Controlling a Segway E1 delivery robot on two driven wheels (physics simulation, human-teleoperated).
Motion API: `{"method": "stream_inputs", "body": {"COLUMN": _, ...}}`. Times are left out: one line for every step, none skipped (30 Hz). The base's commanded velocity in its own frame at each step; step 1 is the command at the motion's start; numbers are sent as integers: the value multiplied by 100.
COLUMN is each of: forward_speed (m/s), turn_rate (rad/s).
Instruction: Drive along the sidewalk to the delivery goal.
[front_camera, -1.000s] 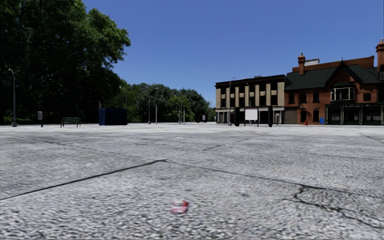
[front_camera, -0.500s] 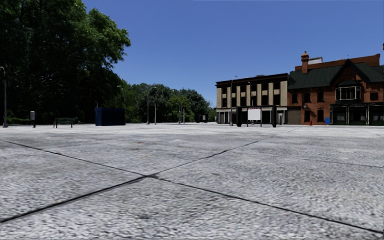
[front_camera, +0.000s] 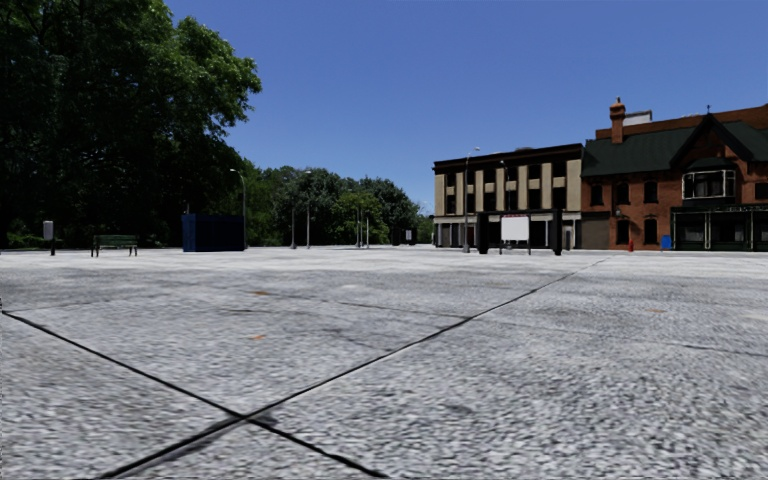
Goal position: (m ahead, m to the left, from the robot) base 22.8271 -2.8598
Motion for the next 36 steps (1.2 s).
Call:
{"method": "stream_inputs", "body": {"forward_speed": 200, "turn_rate": 0}}
{"method": "stream_inputs", "body": {"forward_speed": 200, "turn_rate": 0}}
{"method": "stream_inputs", "body": {"forward_speed": 200, "turn_rate": 0}}
{"method": "stream_inputs", "body": {"forward_speed": 200, "turn_rate": 0}}
{"method": "stream_inputs", "body": {"forward_speed": 200, "turn_rate": 0}}
{"method": "stream_inputs", "body": {"forward_speed": 200, "turn_rate": 0}}
{"method": "stream_inputs", "body": {"forward_speed": 200, "turn_rate": 0}}
{"method": "stream_inputs", "body": {"forward_speed": 200, "turn_rate": 0}}
{"method": "stream_inputs", "body": {"forward_speed": 200, "turn_rate": 0}}
{"method": "stream_inputs", "body": {"forward_speed": 200, "turn_rate": 0}}
{"method": "stream_inputs", "body": {"forward_speed": 200, "turn_rate": 0}}
{"method": "stream_inputs", "body": {"forward_speed": 200, "turn_rate": 0}}
{"method": "stream_inputs", "body": {"forward_speed": 200, "turn_rate": 0}}
{"method": "stream_inputs", "body": {"forward_speed": 200, "turn_rate": 0}}
{"method": "stream_inputs", "body": {"forward_speed": 200, "turn_rate": 0}}
{"method": "stream_inputs", "body": {"forward_speed": 200, "turn_rate": 0}}
{"method": "stream_inputs", "body": {"forward_speed": 200, "turn_rate": 0}}
{"method": "stream_inputs", "body": {"forward_speed": 200, "turn_rate": 0}}
{"method": "stream_inputs", "body": {"forward_speed": 200, "turn_rate": 0}}
{"method": "stream_inputs", "body": {"forward_speed": 200, "turn_rate": 0}}
{"method": "stream_inputs", "body": {"forward_speed": 200, "turn_rate": 0}}
{"method": "stream_inputs", "body": {"forward_speed": 200, "turn_rate": 0}}
{"method": "stream_inputs", "body": {"forward_speed": 200, "turn_rate": 0}}
{"method": "stream_inputs", "body": {"forward_speed": 200, "turn_rate": 0}}
{"method": "stream_inputs", "body": {"forward_speed": 200, "turn_rate": 0}}
{"method": "stream_inputs", "body": {"forward_speed": 200, "turn_rate": 0}}
{"method": "stream_inputs", "body": {"forward_speed": 200, "turn_rate": 0}}
{"method": "stream_inputs", "body": {"forward_speed": 200, "turn_rate": 0}}
{"method": "stream_inputs", "body": {"forward_speed": 200, "turn_rate": 0}}
{"method": "stream_inputs", "body": {"forward_speed": 200, "turn_rate": 0}}
{"method": "stream_inputs", "body": {"forward_speed": 200, "turn_rate": 0}}
{"method": "stream_inputs", "body": {"forward_speed": 200, "turn_rate": 0}}
{"method": "stream_inputs", "body": {"forward_speed": 200, "turn_rate": 0}}
{"method": "stream_inputs", "body": {"forward_speed": 200, "turn_rate": 0}}
{"method": "stream_inputs", "body": {"forward_speed": 200, "turn_rate": 0}}
{"method": "stream_inputs", "body": {"forward_speed": 200, "turn_rate": 0}}
